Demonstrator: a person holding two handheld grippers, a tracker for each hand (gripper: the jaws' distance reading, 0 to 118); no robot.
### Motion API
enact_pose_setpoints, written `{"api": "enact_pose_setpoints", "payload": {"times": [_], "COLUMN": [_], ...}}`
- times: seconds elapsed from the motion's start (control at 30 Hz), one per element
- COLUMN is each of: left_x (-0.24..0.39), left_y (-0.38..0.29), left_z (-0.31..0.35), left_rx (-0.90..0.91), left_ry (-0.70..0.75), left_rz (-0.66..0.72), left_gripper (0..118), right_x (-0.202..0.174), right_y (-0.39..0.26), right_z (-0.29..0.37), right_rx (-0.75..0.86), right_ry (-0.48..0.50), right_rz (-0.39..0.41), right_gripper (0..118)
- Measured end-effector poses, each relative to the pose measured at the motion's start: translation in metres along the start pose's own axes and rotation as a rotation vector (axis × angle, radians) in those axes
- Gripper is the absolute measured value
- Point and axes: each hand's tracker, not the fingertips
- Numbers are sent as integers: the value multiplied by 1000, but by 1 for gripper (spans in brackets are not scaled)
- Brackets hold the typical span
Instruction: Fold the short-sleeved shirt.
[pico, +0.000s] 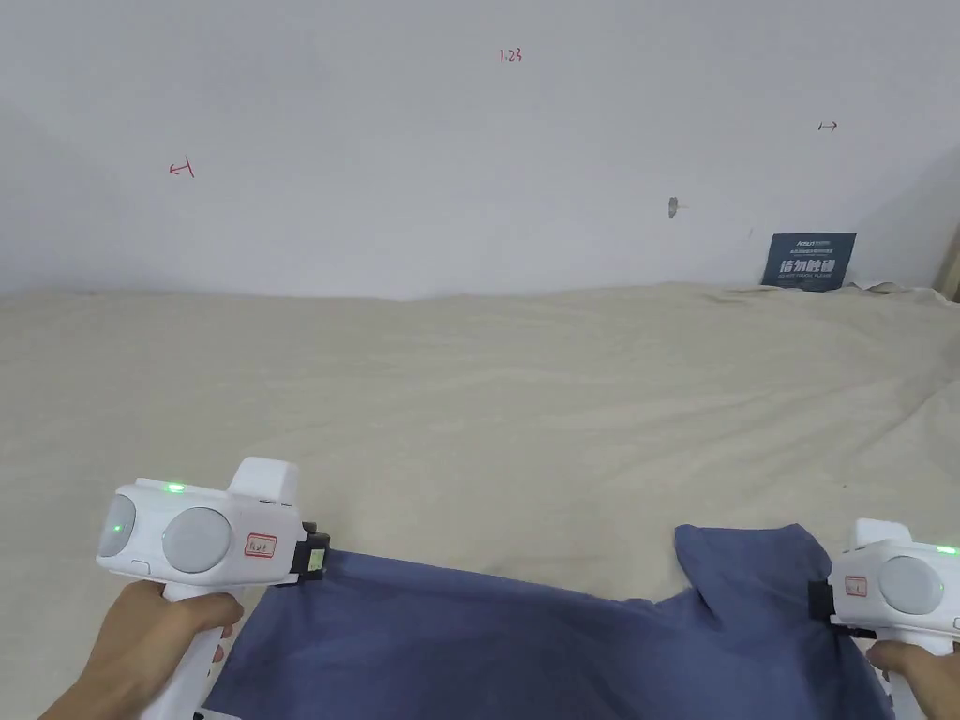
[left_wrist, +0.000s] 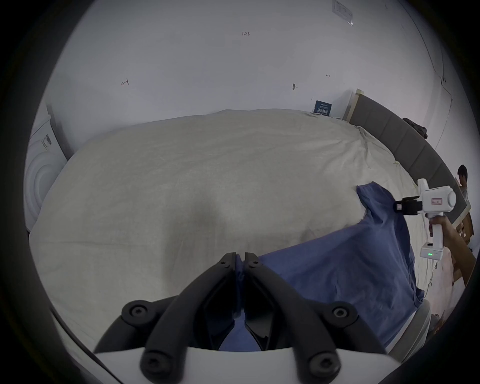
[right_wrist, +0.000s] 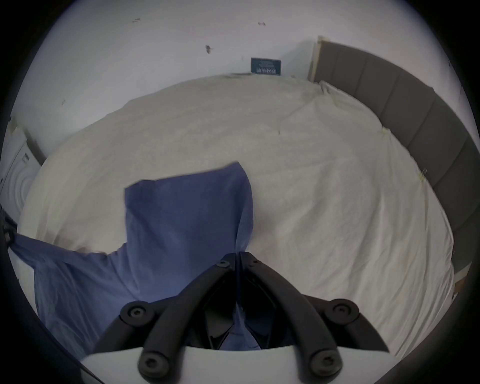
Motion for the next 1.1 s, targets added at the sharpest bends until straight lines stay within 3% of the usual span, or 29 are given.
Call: {"api": "enact_pose_setpoints", "payload": {"times": [0.07,0.2,0.4,0.57,0.67,1.0,1.1], "left_x": [-2,-9,-29,-36,-39,-42,-38], "left_y": [0,4,33,89,127,243,263], "left_z": [6,22,62,106,136,230,253], "left_rx": [6,33,127,236,313,541,587], "left_ry": [8,26,56,113,143,272,293], "left_rz": [1,19,68,57,58,5,0], "left_gripper": [2,2,2,2,2,2,2], "right_x": [4,9,17,4,0,-18,-21], "right_y": [6,21,66,119,153,261,281], "right_z": [22,67,130,178,208,307,332], "right_rx": [38,129,259,408,481,728,786], "right_ry": [27,52,135,142,181,149,158], "right_rz": [-17,40,-36,5,-32,10,-9], "right_gripper": [1,1,1,1,1,1,1]}}
